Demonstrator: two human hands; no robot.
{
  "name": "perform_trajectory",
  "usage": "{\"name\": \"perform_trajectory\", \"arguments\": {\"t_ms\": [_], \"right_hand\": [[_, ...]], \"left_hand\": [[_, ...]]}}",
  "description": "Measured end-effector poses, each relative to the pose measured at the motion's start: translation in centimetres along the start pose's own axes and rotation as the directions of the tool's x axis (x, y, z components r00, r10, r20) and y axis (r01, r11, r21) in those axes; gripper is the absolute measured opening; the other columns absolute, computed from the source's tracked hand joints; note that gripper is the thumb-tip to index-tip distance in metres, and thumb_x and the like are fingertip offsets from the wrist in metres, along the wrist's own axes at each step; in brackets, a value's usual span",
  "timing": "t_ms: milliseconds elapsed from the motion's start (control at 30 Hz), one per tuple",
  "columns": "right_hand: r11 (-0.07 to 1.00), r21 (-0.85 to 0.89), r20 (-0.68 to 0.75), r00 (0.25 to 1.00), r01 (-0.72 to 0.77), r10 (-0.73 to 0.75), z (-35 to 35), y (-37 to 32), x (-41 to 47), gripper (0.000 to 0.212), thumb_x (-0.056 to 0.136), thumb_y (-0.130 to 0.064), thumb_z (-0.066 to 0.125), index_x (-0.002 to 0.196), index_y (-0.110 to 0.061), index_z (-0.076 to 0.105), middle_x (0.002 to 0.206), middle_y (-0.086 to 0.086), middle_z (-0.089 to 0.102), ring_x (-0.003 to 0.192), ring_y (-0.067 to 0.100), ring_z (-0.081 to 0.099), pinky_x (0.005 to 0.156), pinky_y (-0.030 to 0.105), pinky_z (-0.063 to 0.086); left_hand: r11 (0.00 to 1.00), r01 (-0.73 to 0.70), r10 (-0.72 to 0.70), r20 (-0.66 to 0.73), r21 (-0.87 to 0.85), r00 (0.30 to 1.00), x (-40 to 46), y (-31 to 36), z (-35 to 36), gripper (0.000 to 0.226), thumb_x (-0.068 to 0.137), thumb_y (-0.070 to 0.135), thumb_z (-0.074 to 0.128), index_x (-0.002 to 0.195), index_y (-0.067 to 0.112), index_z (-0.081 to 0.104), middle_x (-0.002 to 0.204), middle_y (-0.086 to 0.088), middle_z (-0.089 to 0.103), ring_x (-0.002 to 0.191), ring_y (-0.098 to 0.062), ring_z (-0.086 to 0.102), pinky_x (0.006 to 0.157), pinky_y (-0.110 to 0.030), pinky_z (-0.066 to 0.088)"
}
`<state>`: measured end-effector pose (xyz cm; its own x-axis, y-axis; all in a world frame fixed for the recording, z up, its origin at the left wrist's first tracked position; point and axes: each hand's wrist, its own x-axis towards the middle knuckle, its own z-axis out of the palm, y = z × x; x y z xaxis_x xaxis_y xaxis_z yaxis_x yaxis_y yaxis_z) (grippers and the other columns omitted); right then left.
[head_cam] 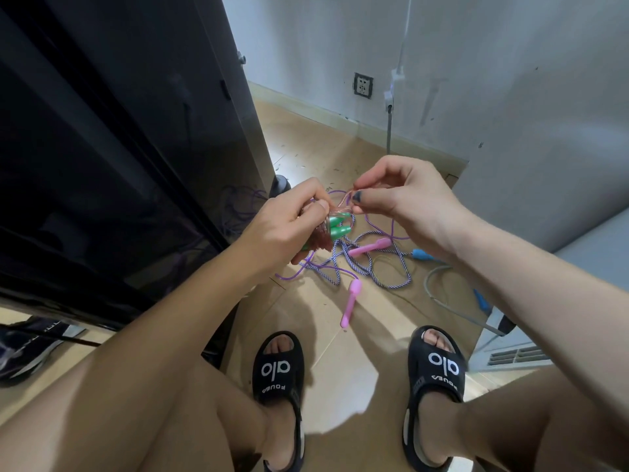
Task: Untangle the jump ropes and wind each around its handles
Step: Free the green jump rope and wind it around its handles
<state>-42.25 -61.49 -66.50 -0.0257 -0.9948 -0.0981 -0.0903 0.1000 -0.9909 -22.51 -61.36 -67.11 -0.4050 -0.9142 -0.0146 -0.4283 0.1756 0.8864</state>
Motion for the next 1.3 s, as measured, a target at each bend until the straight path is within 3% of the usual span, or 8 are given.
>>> {"name": "perform_trajectory", "arguments": {"t_ms": [200, 333, 467, 633, 833, 933, 1133, 1300], "right_hand": [[0.979, -0.163, -0.085, 0.987, 0.121, -0.136, 1.2, 0.9, -0.4, 0.018, 0.075, 0.003, 0.073, 0.074, -0.014, 0.067, 0.064, 0.011, 0.062, 0.065, 0.018, 0.059, 0.064, 0.029, 0.049], [0.965, -0.195, -0.071, 0.979, 0.173, -0.19, 1.1, 1.0, -0.1, 0.02, 0.075, -0.001, 0.071, 0.071, -0.02, 0.068, 0.078, 0.019, 0.07, 0.079, 0.037, 0.068, 0.076, 0.043, 0.056], [0.969, -0.179, 0.033, 0.986, 0.169, -0.165, 0.6, 1.0, 0.0, 0.013, 0.073, -0.006, 0.076, 0.074, -0.018, 0.072, 0.087, 0.027, 0.069, 0.072, 0.024, 0.062, 0.076, 0.04, 0.054], [0.947, -0.231, 0.116, 0.972, 0.224, -0.202, 0.2, 1.1, -0.3, 0.02, 0.074, -0.001, 0.068, 0.076, -0.021, 0.07, 0.09, 0.013, 0.074, 0.084, 0.027, 0.072, 0.087, 0.046, 0.058], [0.57, -0.576, 0.377, 0.809, 0.586, -0.45, -0.9, 0.8, -0.4, 0.006, 0.081, -0.013, 0.062, 0.081, -0.01, 0.067, 0.09, 0.001, 0.064, 0.08, 0.018, 0.064, 0.077, 0.043, 0.054], [0.493, -0.595, 0.441, 0.77, 0.635, -0.461, -1.0, 0.6, -0.4, 0.009, 0.088, -0.02, 0.06, 0.088, -0.015, 0.068, 0.088, -0.003, 0.059, 0.077, 0.014, 0.06, 0.074, 0.042, 0.052], [0.342, -0.619, 0.541, 0.699, 0.707, -0.467, -1.1, 0.3, -0.5, 0.021, 0.092, -0.026, 0.049, 0.1, -0.015, 0.065, 0.095, 0.0, 0.058, 0.079, 0.024, 0.058, 0.07, 0.043, 0.051], [0.321, -0.635, 0.543, 0.701, 0.703, -0.461, -1.0, 0.5, -0.6, 0.015, 0.093, -0.021, 0.052, 0.103, -0.017, 0.063, 0.099, 0.002, 0.054, 0.078, 0.027, 0.059, 0.07, 0.044, 0.052]], "left_hand": [[1.0, 0.009, -0.009, -0.003, -0.007, 1.0, 0.0, 0.0, 0.3, 0.018, 0.105, 0.013, 0.043, 0.094, 0.003, 0.052, 0.07, -0.023, 0.056, 0.046, -0.023, 0.043, 0.04, -0.025, 0.032], [1.0, 0.015, -0.015, -0.019, -0.017, 1.0, 0.1, 0.1, 0.4, 0.019, 0.105, 0.014, 0.043, 0.091, 0.002, 0.048, 0.073, -0.026, 0.056, 0.046, -0.022, 0.043, 0.039, -0.023, 0.032], [1.0, 0.013, -0.013, -0.008, -0.013, 1.0, 0.1, -0.1, 0.0, 0.02, 0.105, 0.014, 0.044, 0.092, 0.001, 0.05, 0.075, -0.035, 0.048, 0.045, -0.022, 0.042, 0.038, -0.023, 0.031], [1.0, 0.016, -0.016, -0.026, -0.008, 1.0, 0.3, -0.2, -0.2, 0.02, 0.104, 0.014, 0.046, 0.091, 0.001, 0.052, 0.075, -0.036, 0.047, 0.046, -0.023, 0.042, 0.039, -0.023, 0.031], [0.998, 0.008, -0.005, -0.039, 0.058, 0.999, 0.1, 0.3, -0.1, 0.019, 0.103, 0.011, 0.046, 0.088, 0.001, 0.054, 0.065, -0.019, 0.052, 0.041, -0.012, 0.047, 0.042, -0.018, 0.034], [0.996, 0.007, -0.006, -0.019, 0.086, 1.0, 0.0, 0.4, 0.1, 0.019, 0.101, 0.008, 0.045, 0.086, 0.002, 0.053, 0.053, 0.005, 0.055, 0.04, -0.002, 0.05, 0.043, -0.01, 0.034], [0.992, -0.04, 0.042, -0.017, 0.124, 0.999, 0.0, 0.1, -0.4, 0.02, 0.103, 0.012, 0.046, 0.084, 0.007, 0.054, 0.064, -0.008, 0.057, 0.045, -0.013, 0.048, 0.044, -0.021, 0.036], [0.989, -0.039, 0.042, -0.015, 0.144, 0.999, -0.1, 0.4, -0.2, 0.02, 0.102, 0.009, 0.045, 0.084, 0.005, 0.054, 0.056, 0.007, 0.055, 0.044, -0.001, 0.053, 0.045, -0.011, 0.035]]}}
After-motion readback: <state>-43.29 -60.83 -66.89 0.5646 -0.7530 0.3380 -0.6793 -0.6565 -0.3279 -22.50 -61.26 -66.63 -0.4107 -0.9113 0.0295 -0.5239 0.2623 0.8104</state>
